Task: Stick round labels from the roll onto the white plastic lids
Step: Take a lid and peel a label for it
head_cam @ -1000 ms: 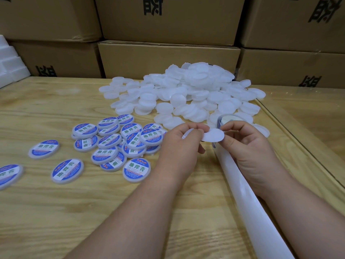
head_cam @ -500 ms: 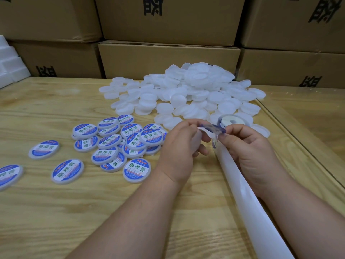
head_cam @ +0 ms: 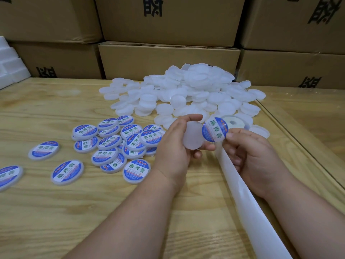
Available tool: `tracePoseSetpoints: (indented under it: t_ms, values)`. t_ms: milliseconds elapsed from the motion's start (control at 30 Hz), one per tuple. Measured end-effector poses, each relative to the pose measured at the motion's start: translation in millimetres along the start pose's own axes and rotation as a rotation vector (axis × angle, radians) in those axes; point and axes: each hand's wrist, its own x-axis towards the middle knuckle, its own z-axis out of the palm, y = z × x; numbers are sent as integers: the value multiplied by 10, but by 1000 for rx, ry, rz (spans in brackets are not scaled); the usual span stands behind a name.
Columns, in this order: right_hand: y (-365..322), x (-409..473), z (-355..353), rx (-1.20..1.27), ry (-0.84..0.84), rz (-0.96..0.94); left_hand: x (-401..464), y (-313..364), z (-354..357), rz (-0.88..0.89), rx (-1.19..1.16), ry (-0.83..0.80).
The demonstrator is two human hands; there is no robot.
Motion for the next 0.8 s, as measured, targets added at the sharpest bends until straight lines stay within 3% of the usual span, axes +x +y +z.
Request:
tracePoseSetpoints:
  t_ms: [200, 800]
  values:
    - [20, 9, -8, -173, -61, 47, -5, -1, 27, -40, 0, -32]
    - [0, -15, 55, -222, -107, 24, 10, -52, 7, 11, 91, -107]
